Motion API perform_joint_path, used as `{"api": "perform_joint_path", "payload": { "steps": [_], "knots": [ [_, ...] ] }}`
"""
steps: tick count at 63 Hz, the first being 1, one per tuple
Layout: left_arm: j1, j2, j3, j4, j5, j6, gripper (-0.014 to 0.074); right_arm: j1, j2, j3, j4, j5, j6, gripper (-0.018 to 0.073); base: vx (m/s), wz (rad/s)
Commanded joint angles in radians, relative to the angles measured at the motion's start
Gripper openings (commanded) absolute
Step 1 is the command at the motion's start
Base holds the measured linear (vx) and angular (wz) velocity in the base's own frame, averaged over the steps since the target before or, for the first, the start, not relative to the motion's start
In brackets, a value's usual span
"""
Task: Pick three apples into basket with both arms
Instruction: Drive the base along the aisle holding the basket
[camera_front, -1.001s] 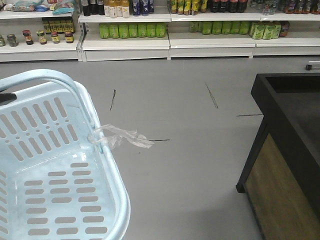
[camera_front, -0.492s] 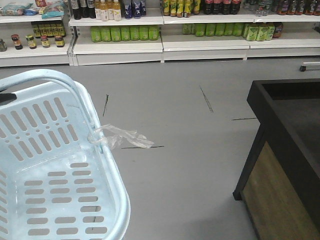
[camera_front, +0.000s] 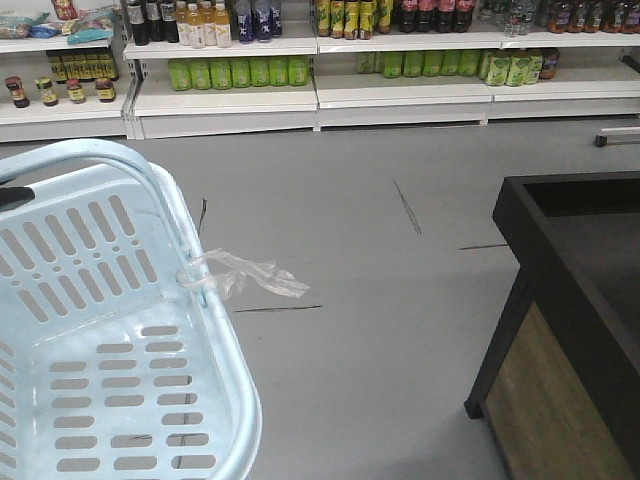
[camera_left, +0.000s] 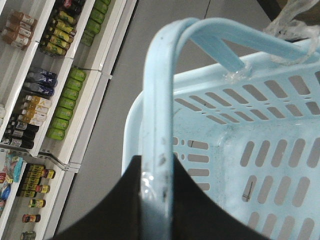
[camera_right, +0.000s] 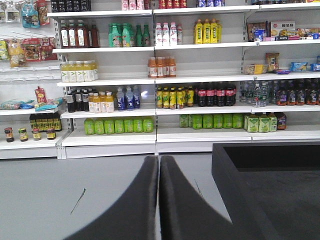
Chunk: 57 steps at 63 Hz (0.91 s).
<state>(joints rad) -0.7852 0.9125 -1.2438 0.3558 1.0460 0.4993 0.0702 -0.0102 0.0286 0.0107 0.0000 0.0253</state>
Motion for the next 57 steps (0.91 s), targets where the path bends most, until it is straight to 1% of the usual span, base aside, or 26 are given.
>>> {"api": "perform_joint_path", "payload": {
  "steps": [1,57],
  "knots": [
    [-0.003,-0.014,-0.033,0.019,-0.077,-0.013,-0.0006,0.001,-0.008,0.014,-0.003,-0.073,-0.007,-0.0009,0.12,0.0],
    [-0.003,-0.014,-0.033,0.019,-0.077,-0.013,-0.0006,0.001,-0.008,0.014,-0.003,-0.073,-0.007,-0.0009,0.11,0.05]
  ]
}}
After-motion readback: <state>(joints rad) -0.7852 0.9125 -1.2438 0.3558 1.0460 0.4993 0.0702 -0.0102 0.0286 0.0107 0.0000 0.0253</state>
